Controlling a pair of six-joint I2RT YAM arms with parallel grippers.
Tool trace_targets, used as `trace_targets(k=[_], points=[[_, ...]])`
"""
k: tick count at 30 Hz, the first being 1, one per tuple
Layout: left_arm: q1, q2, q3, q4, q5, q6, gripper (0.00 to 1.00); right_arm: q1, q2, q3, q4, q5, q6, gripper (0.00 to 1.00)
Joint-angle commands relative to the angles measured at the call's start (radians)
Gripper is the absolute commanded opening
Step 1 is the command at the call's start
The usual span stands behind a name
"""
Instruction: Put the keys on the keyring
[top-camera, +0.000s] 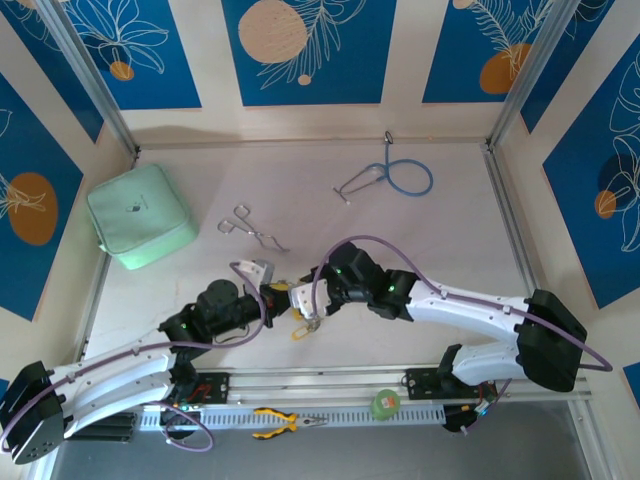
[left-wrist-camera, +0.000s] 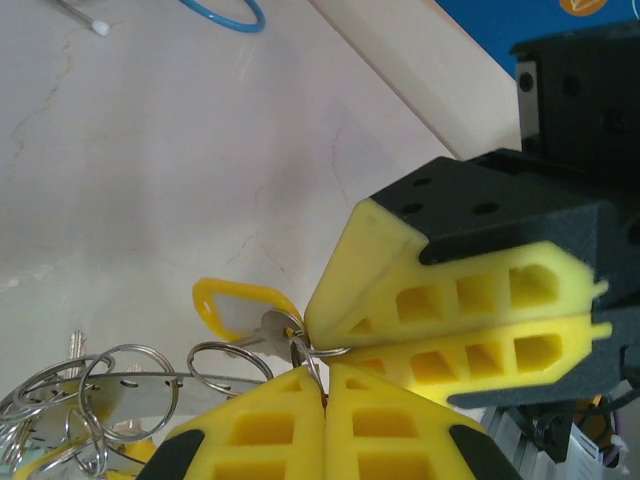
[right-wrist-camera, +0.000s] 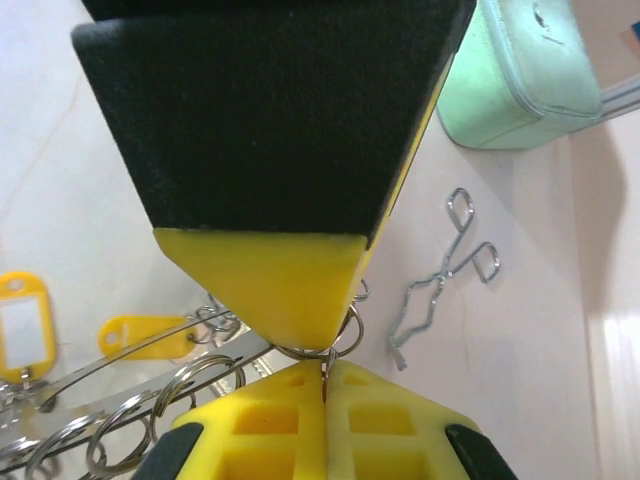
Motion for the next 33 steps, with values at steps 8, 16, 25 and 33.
trace_targets(k=[8, 16, 25, 33], points=[[0.026, 0.010, -0.092, 0.257, 0.088, 0.124, 0.00, 0.025, 0.022, 0.075, -0.364, -0.269, 0.059, 0.00], [0.035, -0.010, -0.077, 0.182, 0.075, 0.107, 0.00, 0.031, 0.021, 0.012, -0.234, -0.087, 0.061, 0.00], [0.037, -0.001, -0.069, 0.166, 0.037, 0.067, 0.00, -0.042, -0.102, -0.034, -0.213, -0.198, 0.164, 0.00], [0.037, 0.007, -0.068, 0.172, 0.052, 0.057, 0.00, -0.013, -0.109, -0.066, -0.010, -0.047, 0.191, 0.00]])
